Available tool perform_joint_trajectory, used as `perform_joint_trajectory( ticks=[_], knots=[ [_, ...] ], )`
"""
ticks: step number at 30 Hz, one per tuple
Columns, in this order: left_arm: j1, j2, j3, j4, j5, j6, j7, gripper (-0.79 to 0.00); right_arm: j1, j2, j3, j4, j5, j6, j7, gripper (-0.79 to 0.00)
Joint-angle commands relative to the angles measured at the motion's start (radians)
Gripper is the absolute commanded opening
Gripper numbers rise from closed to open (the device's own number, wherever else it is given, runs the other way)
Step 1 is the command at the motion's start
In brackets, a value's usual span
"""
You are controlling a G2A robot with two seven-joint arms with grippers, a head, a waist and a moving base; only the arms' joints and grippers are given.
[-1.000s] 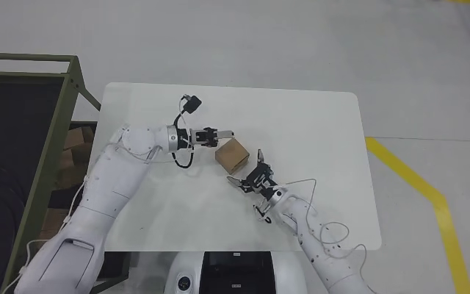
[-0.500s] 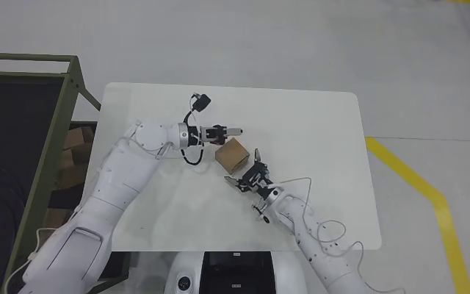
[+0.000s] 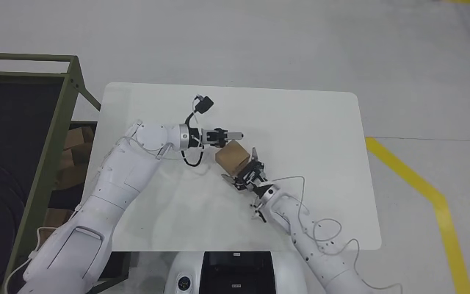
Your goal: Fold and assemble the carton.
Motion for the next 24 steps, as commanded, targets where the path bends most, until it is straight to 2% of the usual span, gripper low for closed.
perform_joint_trajectory(
  ticks=[1, 6, 24],
  knots=[
    [0.0, 0.0, 0.002, -0.001, 0.004, 0.002, -0.001, 0.0, 0.009, 0.001, 0.003, 0.011, 0.012, -0.015, -0.002, 0.0],
    [-0.002, -0.002, 0.008, -0.001, 0.006, 0.007, -0.002, 0.0, 0.022, 0.002, -0.004, 0.026, 0.023, -0.032, -0.012, 0.0],
    [-0.003, -0.004, 0.013, -0.004, 0.005, 0.008, -0.012, 0.0, 0.051, -0.012, -0.055, 0.063, 0.051, 0.036, -0.029, 0.0]
  ],
)
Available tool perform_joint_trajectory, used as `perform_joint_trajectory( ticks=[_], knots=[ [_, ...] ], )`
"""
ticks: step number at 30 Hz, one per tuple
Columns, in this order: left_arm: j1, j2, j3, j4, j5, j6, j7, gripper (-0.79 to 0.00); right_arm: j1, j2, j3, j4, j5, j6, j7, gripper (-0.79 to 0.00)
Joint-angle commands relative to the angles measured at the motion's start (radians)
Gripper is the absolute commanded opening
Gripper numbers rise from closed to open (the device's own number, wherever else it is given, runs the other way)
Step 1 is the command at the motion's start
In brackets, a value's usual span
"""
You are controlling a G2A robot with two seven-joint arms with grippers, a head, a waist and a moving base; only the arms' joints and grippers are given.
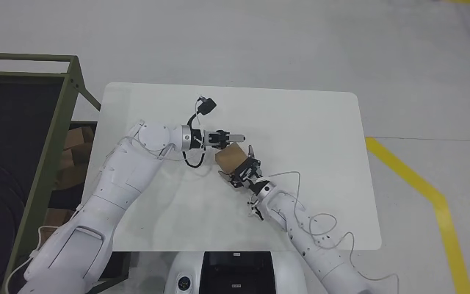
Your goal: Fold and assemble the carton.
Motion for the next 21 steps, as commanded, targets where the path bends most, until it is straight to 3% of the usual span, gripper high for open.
perform_joint_trajectory(
  ticks=[1, 14, 17, 18, 21],
  knots=[
    [0.0, 0.0, 0.0, 0.0, 0.0, 0.0, 0.0, 0.0, 0.0, 0.001, 0.001, 0.002, 0.004, 0.001, -0.007, 0.0],
    [0.006, 0.003, -0.016, 0.001, -0.008, -0.004, 0.008, 0.0, -0.016, 0.011, 0.017, -0.007, 0.015, -0.001, -0.027, 0.0],
    [0.007, 0.004, -0.018, -0.002, -0.007, -0.003, 0.007, 0.0, -0.017, 0.013, 0.018, -0.011, 0.016, -0.004, -0.022, -0.049],
    [0.007, 0.004, -0.018, -0.003, -0.006, -0.003, 0.006, 0.0, -0.017, 0.014, 0.017, -0.011, 0.017, -0.005, -0.02, -0.108],
    [0.008, 0.004, -0.019, -0.004, -0.006, -0.002, 0.006, 0.0, -0.015, 0.015, 0.016, -0.012, 0.018, -0.007, -0.015, -0.117]
  ],
)
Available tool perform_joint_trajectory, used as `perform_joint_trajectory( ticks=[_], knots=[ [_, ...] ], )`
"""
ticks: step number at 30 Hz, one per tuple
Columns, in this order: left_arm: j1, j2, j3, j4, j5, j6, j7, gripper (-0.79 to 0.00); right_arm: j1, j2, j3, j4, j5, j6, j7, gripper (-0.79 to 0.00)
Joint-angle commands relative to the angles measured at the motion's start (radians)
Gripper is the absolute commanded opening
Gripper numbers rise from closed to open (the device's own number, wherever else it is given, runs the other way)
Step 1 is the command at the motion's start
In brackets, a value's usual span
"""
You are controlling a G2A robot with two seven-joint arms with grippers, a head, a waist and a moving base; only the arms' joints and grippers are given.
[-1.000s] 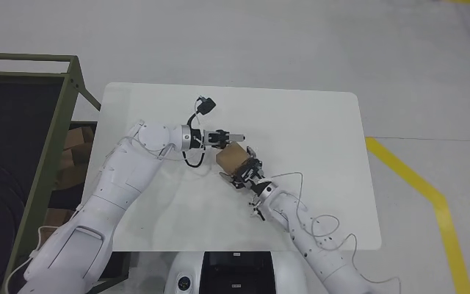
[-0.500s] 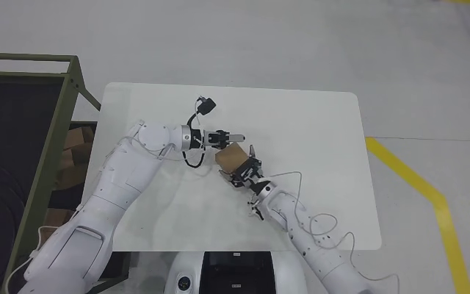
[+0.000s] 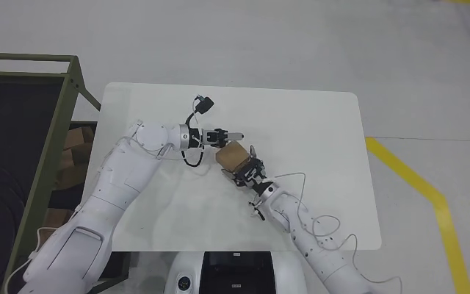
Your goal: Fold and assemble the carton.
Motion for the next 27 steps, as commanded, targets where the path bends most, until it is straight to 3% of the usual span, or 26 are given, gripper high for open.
perform_joint_trajectory(
  ticks=[1, 14, 27],
  knots=[
    [0.001, 0.0, -0.001, -0.001, 0.0, 0.001, 0.0, 0.0, 0.001, 0.001, 0.0, 0.0, 0.003, -0.001, 0.002, -0.12],
    [0.004, 0.003, -0.016, -0.007, -0.007, -0.004, 0.005, 0.0, -0.006, 0.009, 0.008, -0.012, 0.009, -0.007, -0.013, -0.154],
    [0.043, 0.033, -0.13, -0.04, -0.074, -0.024, -0.018, 0.0, -0.036, 0.032, 0.046, -0.057, 0.006, -0.06, -0.051, -0.185]
  ],
)
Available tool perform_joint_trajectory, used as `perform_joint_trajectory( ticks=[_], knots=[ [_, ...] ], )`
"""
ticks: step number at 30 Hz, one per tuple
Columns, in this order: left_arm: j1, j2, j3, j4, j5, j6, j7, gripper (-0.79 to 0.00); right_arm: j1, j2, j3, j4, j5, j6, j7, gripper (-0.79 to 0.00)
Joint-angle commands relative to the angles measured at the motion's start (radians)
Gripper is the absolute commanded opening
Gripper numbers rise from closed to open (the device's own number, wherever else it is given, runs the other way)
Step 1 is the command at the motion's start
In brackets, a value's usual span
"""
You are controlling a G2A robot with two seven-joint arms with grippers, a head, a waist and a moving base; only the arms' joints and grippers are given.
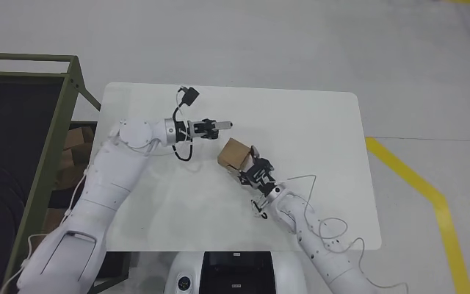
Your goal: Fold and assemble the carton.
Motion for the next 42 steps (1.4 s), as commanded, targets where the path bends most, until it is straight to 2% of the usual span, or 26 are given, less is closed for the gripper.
perform_joint_trajectory(
  ticks=[1, 6, 12, 17, 26, 33, 36, 38, 41, 42],
  knots=[
    [0.009, 0.004, -0.016, -0.005, -0.014, -0.002, -0.009, 0.0, -0.004, 0.003, 0.003, -0.007, -0.002, -0.006, 0.001, -0.175],
    [0.022, 0.007, -0.008, -0.018, 0.0, 0.011, -0.018, 0.0, 0.009, 0.007, 0.004, -0.008, -0.004, -0.024, 0.033, -0.086],
    [-0.001, -0.008, 0.06, -0.016, 0.027, 0.032, -0.02, 0.0, 0.044, 0.021, 0.016, 0.016, -0.021, -0.139, 0.014, -0.086],
    [-0.031, -0.022, 0.101, 0.011, 0.028, 0.038, -0.008, 0.0, 0.084, 0.031, 0.031, 0.048, -0.028, -0.21, 0.037, -0.037],
    [-0.073, -0.04, 0.149, 0.056, 0.025, 0.04, -0.007, 0.0, 0.153, 0.031, 0.013, 0.123, -0.017, -0.273, 0.038, -0.034],
    [-0.091, -0.05, 0.171, 0.081, 0.021, 0.033, -0.01, 0.0, 0.179, 0.025, -0.018, 0.165, -0.013, -0.264, 0.018, -0.046],
    [-0.095, -0.052, 0.176, 0.089, 0.019, 0.029, -0.013, 0.0, 0.177, 0.022, -0.024, 0.17, 0.002, -0.242, 0.002, -0.114],
    [-0.097, -0.053, 0.177, 0.093, 0.018, 0.028, -0.014, 0.0, 0.174, 0.02, -0.028, 0.169, 0.013, -0.225, 0.0, -0.252],
    [-0.097, -0.054, 0.178, 0.095, 0.019, 0.023, -0.014, 0.0, 0.171, 0.018, -0.034, 0.166, 0.022, -0.211, 0.0, -0.397],
    [-0.097, -0.054, 0.178, 0.096, 0.021, 0.022, -0.013, 0.0, 0.171, 0.018, -0.036, 0.165, 0.023, -0.209, 0.001, -0.4]
  ],
)
